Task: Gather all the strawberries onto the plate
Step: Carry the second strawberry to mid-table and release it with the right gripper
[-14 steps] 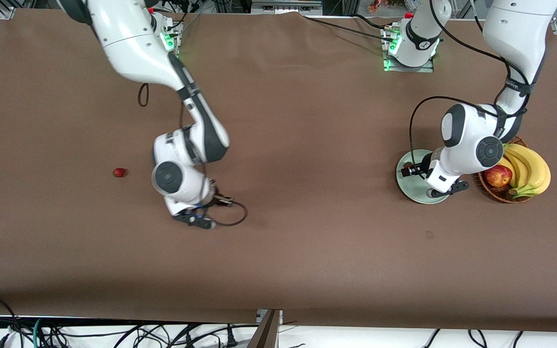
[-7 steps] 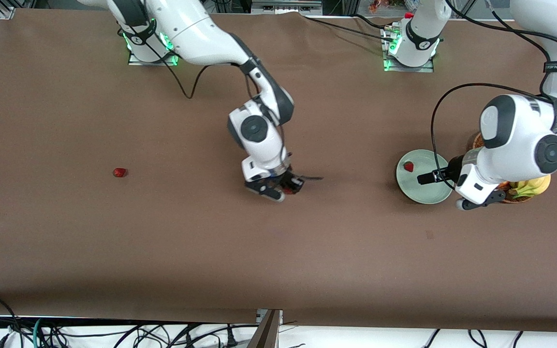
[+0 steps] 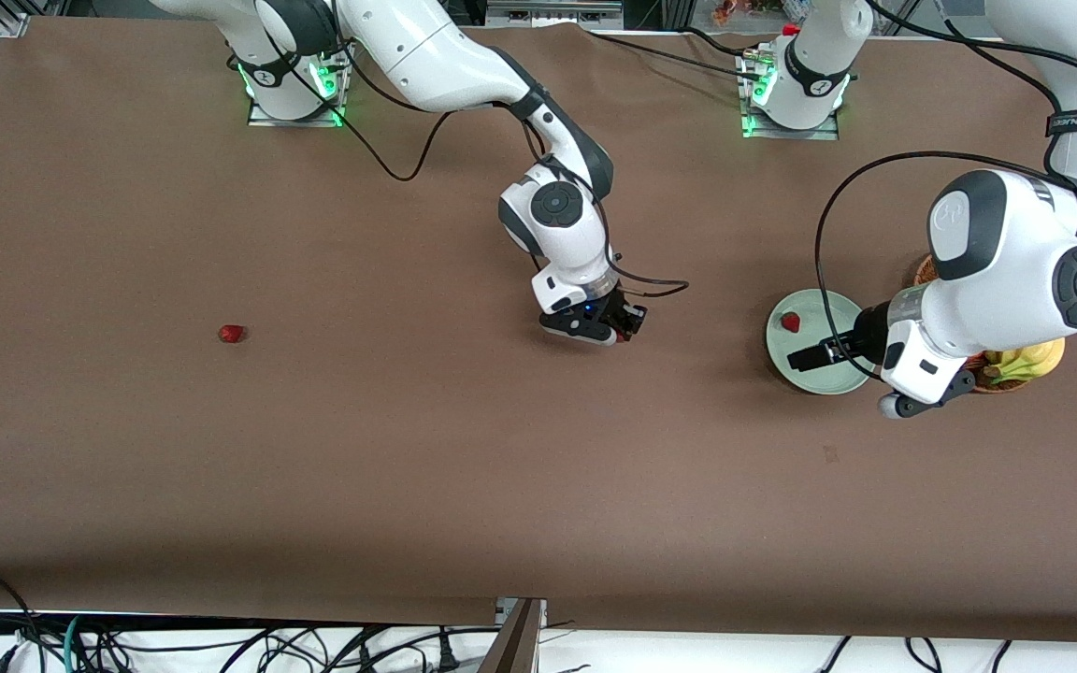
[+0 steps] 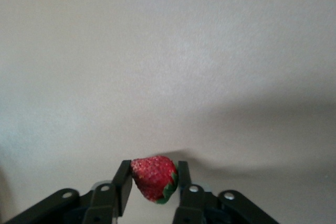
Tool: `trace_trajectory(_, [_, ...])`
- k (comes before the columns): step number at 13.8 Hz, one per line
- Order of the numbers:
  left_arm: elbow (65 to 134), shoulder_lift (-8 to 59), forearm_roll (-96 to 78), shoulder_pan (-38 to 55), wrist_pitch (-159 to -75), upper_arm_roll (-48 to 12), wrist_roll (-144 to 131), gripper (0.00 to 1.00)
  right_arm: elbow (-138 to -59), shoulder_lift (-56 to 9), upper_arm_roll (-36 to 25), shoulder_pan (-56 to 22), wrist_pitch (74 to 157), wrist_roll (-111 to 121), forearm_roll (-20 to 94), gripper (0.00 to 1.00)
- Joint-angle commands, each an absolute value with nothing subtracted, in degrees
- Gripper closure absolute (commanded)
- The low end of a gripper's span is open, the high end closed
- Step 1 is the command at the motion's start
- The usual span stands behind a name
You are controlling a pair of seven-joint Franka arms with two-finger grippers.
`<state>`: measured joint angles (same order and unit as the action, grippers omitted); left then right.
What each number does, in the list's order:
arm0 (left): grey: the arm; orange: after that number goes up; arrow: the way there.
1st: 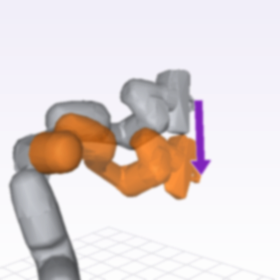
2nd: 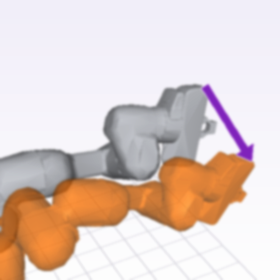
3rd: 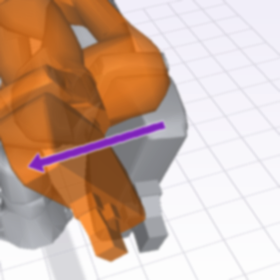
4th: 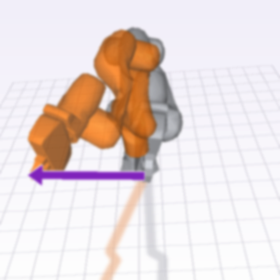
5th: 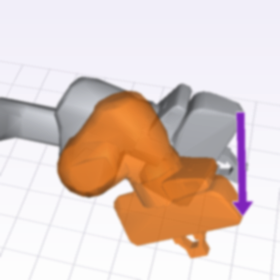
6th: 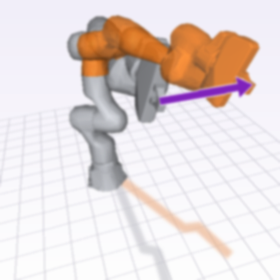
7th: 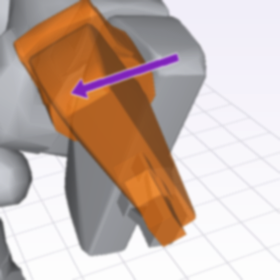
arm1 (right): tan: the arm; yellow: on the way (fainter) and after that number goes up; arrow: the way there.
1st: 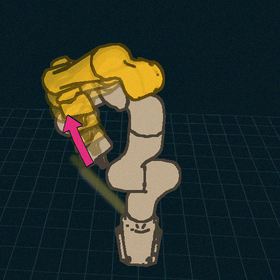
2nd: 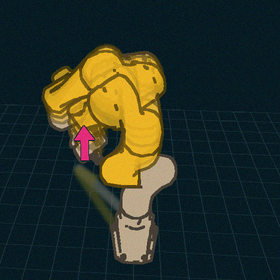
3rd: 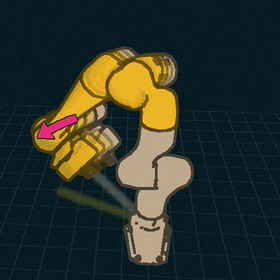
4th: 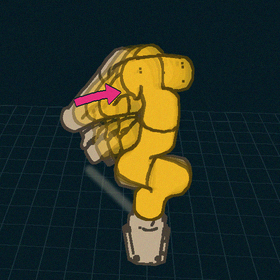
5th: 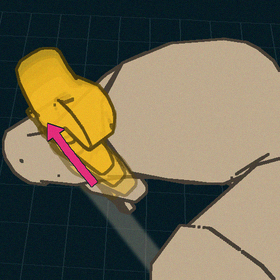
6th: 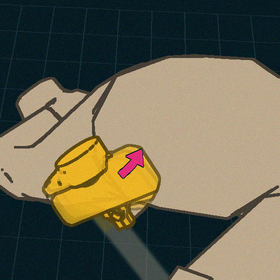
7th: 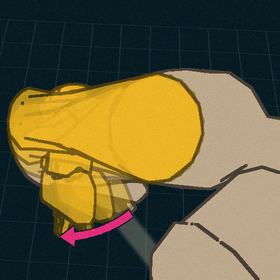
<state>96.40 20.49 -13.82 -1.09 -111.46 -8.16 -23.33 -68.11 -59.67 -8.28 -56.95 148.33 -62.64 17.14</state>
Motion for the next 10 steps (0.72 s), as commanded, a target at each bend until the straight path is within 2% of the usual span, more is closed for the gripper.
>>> trace_trajectory(1, [94.75, 21.45, -14.68, -1.14, -110.3, -8.17, -24.43, 0.0, -65.92, -60.56, -9.58, -56.96, 148.1, -61.79, 16.7, 0.0])
trace_trajectory(4, [94.75, 21.62, -14.68, -1.14, -110.3, -8.17, -24.43, 0.0, -65.83, -58.11, -10.81, -54.16, 144.43, -60.22, 16.79, 0.0])
trace_trajectory(10, [92.74, 23.89, -13.89, 1.58, -110.92, -8.09, -30.39, 0.0, -67.32, -48.62, -11.59, -41.51, 119.92, -39.04, 17.4, 0.0])
